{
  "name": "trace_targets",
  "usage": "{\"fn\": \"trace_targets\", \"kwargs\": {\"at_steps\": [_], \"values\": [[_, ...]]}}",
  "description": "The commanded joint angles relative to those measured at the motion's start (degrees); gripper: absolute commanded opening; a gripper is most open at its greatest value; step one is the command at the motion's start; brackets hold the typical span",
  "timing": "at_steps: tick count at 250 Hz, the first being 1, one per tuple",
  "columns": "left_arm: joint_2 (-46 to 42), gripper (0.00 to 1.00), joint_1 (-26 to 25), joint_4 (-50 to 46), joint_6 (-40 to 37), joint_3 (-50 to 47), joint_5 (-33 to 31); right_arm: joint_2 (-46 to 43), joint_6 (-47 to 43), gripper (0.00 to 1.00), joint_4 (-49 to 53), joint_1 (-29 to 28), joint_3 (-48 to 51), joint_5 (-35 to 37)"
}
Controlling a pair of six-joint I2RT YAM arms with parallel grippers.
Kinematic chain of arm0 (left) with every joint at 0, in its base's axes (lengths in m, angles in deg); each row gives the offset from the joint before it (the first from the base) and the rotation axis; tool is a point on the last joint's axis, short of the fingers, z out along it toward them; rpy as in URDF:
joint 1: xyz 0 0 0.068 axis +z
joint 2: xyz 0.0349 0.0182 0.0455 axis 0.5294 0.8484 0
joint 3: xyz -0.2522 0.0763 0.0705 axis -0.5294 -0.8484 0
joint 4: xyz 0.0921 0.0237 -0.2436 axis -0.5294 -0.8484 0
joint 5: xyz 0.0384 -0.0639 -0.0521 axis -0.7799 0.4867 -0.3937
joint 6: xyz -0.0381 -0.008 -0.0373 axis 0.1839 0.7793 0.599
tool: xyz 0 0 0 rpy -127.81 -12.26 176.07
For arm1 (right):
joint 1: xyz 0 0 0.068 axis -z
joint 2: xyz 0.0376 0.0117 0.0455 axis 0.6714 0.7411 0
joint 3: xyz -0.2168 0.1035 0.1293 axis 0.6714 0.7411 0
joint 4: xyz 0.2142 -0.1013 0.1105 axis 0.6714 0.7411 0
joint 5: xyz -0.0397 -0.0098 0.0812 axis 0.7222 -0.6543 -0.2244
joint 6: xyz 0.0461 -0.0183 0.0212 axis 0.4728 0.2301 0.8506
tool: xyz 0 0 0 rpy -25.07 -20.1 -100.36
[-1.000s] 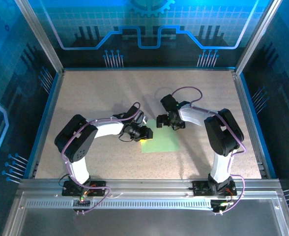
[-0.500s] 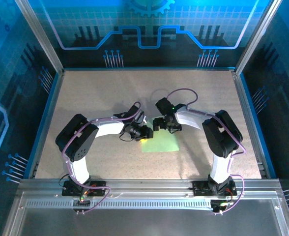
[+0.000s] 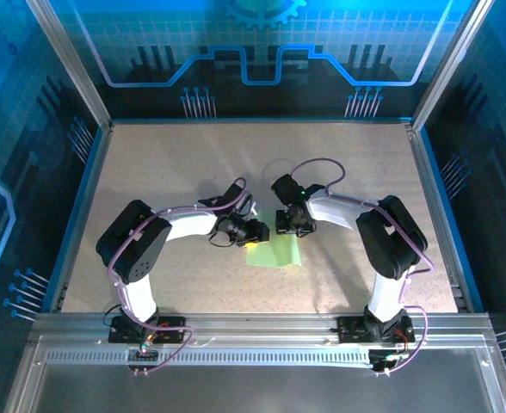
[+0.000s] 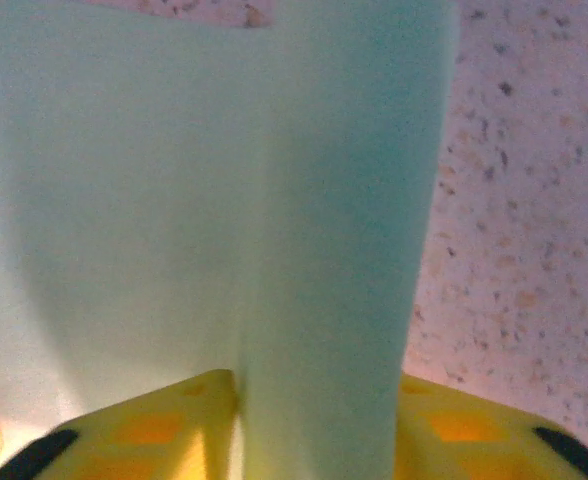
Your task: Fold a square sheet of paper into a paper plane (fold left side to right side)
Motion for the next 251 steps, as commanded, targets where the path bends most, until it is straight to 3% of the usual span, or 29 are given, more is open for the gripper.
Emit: {"fn": "trace_targets", "kwargs": {"at_steps": [1,38,74,146,176,229,251], "values": [[-4.86,0.51,-0.05,-0.93,-1.23,-0.49,-0.94,-3.45,-0.28,0.34,0.60,0.42,1.36,-1.94],[-12.76,0.60,2.59,-1.47,-2.35,-2.39,-2.04,-7.31,-0.98,0.26,-1.70,1.46,3.78,-5.48],[-22.17,0.69,8.89,0.07,-2.46,-7.03,0.19,-13.03,-1.33,0.25,-5.66,3.20,7.11,-10.72],[-39.68,0.87,23.63,8.68,-3.03,-14.83,18.62,-28.25,-1.55,0.23,-13.99,7.90,11.61,-26.05],[-42.14,0.97,24.67,14.85,-1.15,-15.65,26.08,-32.97,-0.96,0.23,-16.16,8.72,10.98,-33.14],[-40.65,1.00,24.64,34.00,9.65,-17.84,34.83,-37.88,3.45,0.22,-21.94,8.56,9.23,-41.82],[-39.78,1.00,24.16,36.55,10.87,-17.91,35.76,-38.62,5.16,0.22,-24.07,8.20,8.53,-43.40]]}}
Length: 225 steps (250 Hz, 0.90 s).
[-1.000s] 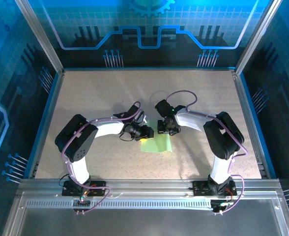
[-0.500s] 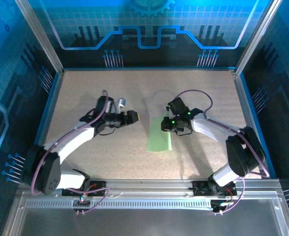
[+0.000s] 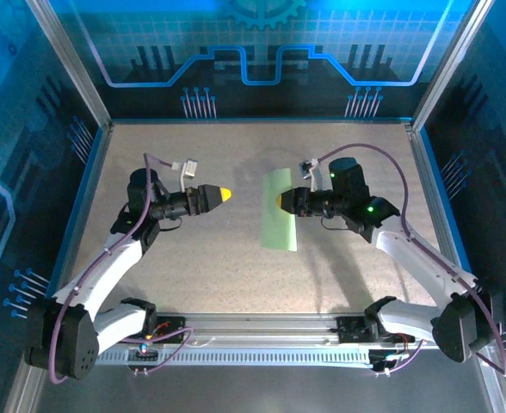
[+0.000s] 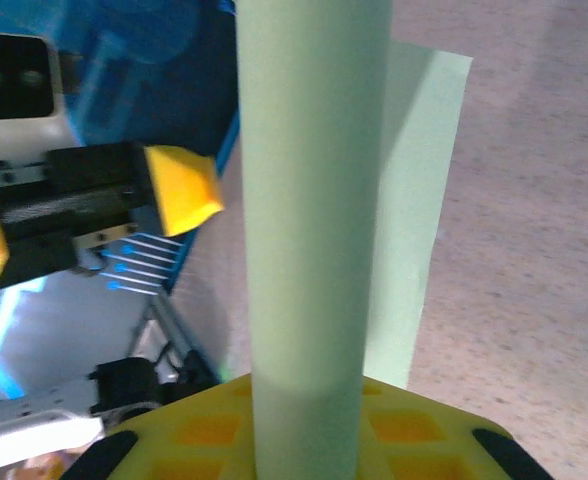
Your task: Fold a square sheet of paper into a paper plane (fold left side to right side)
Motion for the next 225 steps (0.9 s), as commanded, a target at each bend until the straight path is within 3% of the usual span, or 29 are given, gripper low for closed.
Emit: {"fn": "trace_targets", "kwargs": {"at_steps": [1,138,225], "values": [[1.28,1.00,-0.16,10.51,4.79,-0.91,6.32,-1.63,3.33,0.22,-5.10,-0.07,-2.28,-6.57],[6.86,0.98,-7.52,10.31,2.50,2.76,7.05,2.77,7.14,0.22,-14.39,-4.97,-6.01,-8.96],[5.58,0.63,-7.59,6.52,0.41,2.77,5.14,3.06,1.54,0.22,-5.58,-1.70,-4.27,-5.13]]}}
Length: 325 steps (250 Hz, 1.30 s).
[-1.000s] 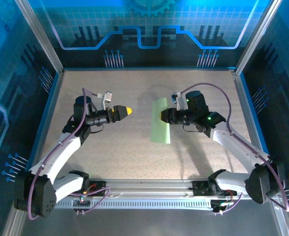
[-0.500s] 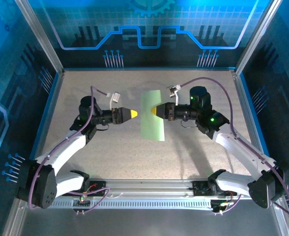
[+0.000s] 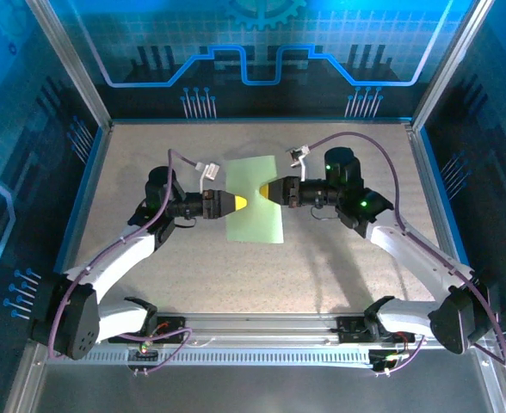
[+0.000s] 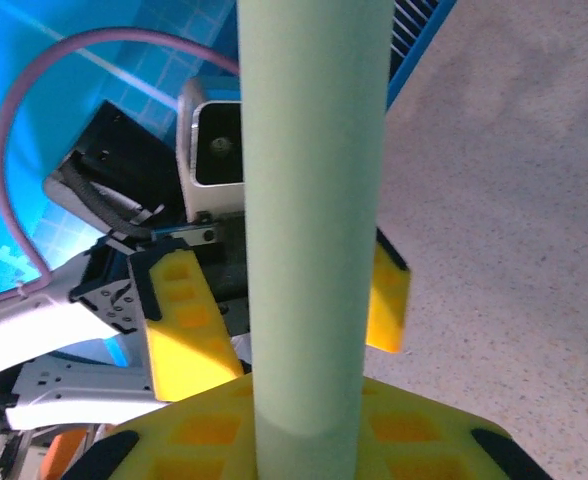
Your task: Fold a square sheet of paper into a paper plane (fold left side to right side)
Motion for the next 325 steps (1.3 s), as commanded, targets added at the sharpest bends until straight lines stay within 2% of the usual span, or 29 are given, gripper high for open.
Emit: {"fn": "trace_targets", "kwargs": {"at_steps": [1,43,110,143,177,215,242,296,325], "values": [[-1.19,0.63,-0.25,-1.37,-2.12,1.30,-0.10,-0.42,-3.06,0.22,3.99,1.30,0.32,1.33],[-1.39,0.45,-0.20,-4.97,-4.57,1.11,-2.73,-1.15,-4.12,0.22,5.55,2.09,1.43,2.68],[-0.68,0.25,-0.21,-7.67,-5.58,-0.12,-7.12,-2.25,-4.83,0.23,7.36,3.37,4.38,5.14],[0.49,0.11,-0.19,-9.57,-5.83,-0.07,-8.28,-2.02,-4.66,0.23,7.13,3.54,5.28,5.34],[2.22,0.00,-0.21,-13.46,-6.84,0.74,-10.03,-1.43,-4.57,0.41,8.88,4.12,5.81,7.52],[6.61,0.00,-0.19,-23.08,-10.97,3.00,-12.97,-0.04,-4.73,0.59,13.08,5.08,6.24,11.95],[11.40,0.00,-0.18,-26.27,-13.05,3.62,-14.68,1.51,-5.36,0.64,15.21,5.21,7.18,15.05],[21.53,0.00,-0.18,-32.21,-18.06,6.13,-21.17,5.62,-4.05,0.65,14.93,5.18,11.21,19.42],[25.62,0.00,-0.20,-35.00,-19.64,7.64,-24.33,8.05,-3.06,0.58,13.99,5.14,13.26,21.27]]}}
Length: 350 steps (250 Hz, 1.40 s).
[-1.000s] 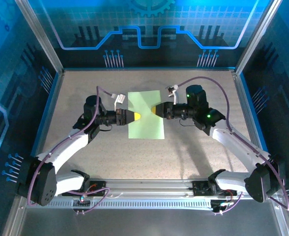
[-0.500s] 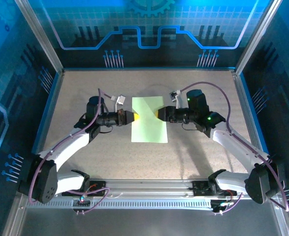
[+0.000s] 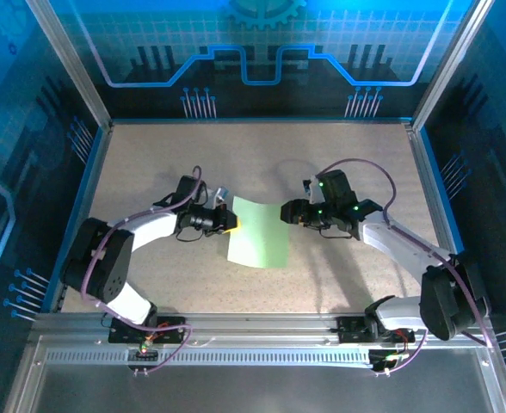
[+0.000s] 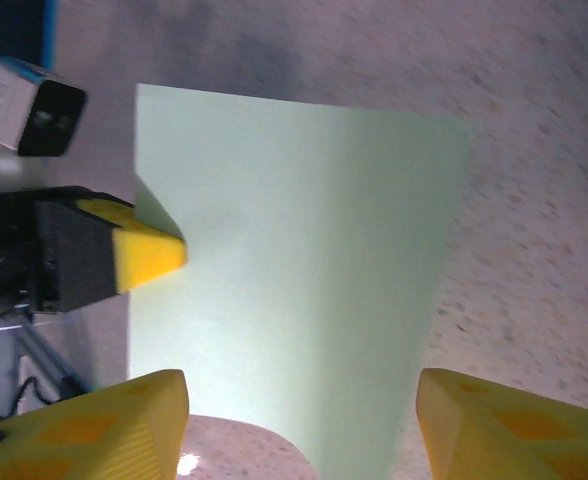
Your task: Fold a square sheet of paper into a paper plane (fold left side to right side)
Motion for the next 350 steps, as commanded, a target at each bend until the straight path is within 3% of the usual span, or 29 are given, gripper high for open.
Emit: {"fn": "trace_targets", "kwargs": {"at_steps": [1,87,138,277,350], "values": [[3.04,0.00,-0.17,-5.87,-4.27,2.87,-4.84,2.29,1.13,0.57,0.70,0.59,1.99,3.45],[2.28,0.00,-0.15,-8.52,-4.93,3.37,-7.04,11.28,2.22,0.19,-2.53,-1.73,3.23,3.89],[1.58,0.04,-0.17,-8.80,-4.59,3.53,-7.00,15.97,2.42,0.04,-3.70,-3.09,2.61,3.34],[-2.18,0.32,-0.59,-2.77,3.44,2.75,0.40,21.45,2.83,0.00,-3.37,-4.76,2.79,3.50],[2.35,0.46,-5.74,4.97,9.51,5.15,2.13,21.62,3.05,0.00,-3.65,-4.86,3.23,3.69]]}}
